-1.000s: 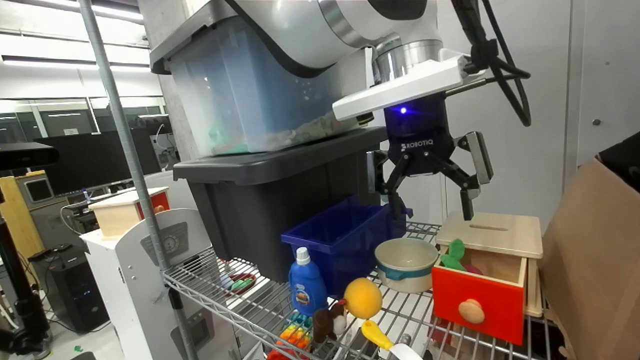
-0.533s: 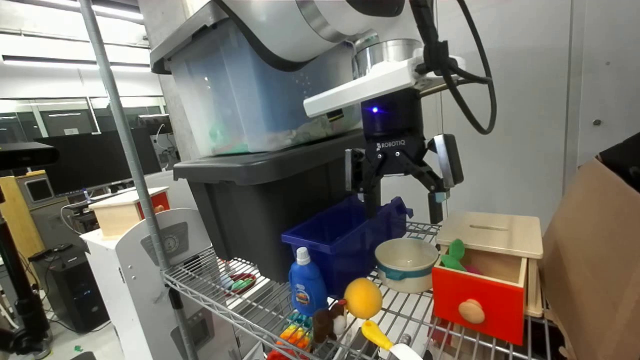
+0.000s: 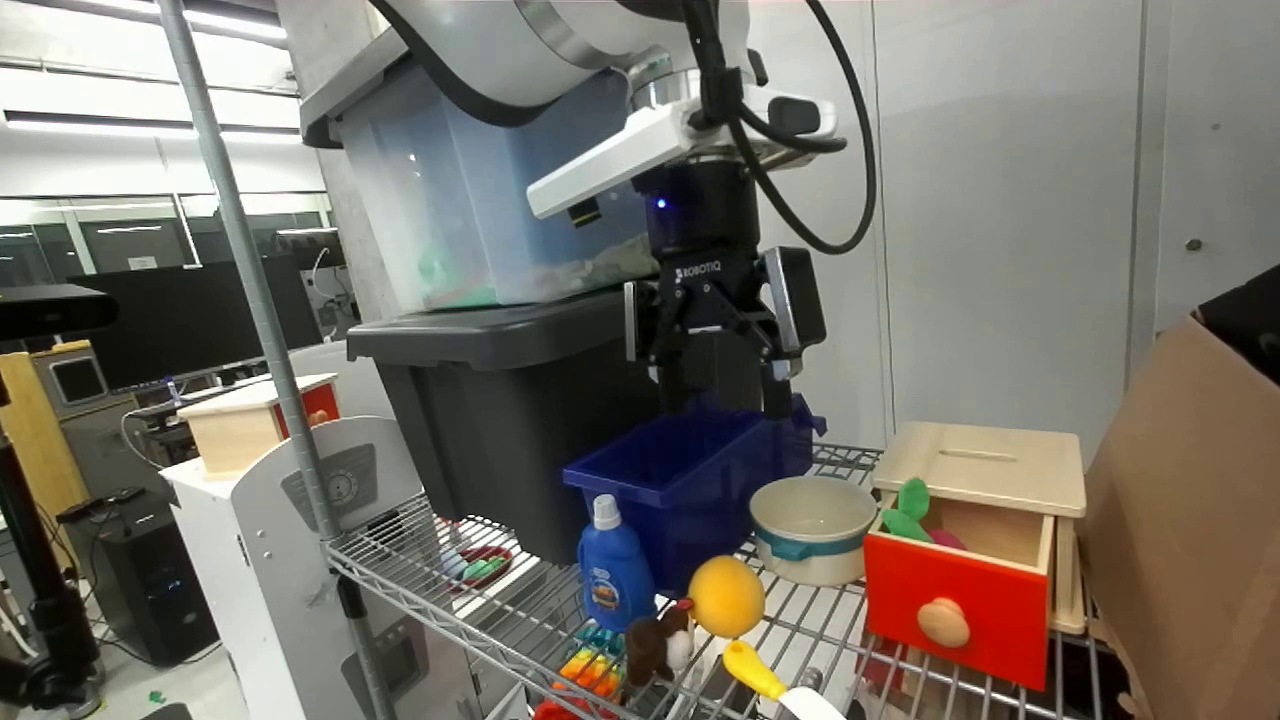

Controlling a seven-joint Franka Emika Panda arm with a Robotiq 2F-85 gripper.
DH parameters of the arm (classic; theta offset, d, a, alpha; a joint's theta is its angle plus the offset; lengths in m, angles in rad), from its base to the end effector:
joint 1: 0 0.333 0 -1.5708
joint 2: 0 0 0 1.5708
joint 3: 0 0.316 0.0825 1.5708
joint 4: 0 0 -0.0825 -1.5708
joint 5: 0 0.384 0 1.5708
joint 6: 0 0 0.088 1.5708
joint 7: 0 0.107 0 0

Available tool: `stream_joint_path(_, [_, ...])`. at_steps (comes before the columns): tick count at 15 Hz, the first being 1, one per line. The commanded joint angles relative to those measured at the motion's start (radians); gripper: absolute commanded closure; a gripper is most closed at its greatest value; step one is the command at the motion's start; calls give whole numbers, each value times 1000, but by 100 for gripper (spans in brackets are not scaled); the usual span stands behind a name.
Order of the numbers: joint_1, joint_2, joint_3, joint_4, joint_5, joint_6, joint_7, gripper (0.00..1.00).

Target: Put the purple plushy in the drawer

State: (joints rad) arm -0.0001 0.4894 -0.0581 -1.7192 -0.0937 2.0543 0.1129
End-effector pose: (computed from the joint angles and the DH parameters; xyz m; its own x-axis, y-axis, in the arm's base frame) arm 0.6485 -0.0395 0.2923 0.9820 -0.1235 -0.1432 -0.1067 -0.9871 0.1192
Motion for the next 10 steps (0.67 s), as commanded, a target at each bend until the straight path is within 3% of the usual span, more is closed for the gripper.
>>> stream_joint_path(1, [17, -65, 1, -57, 5, -25, 52, 0])
stream_joint_path(10, [58, -152, 5, -142, -55, -80, 76, 0])
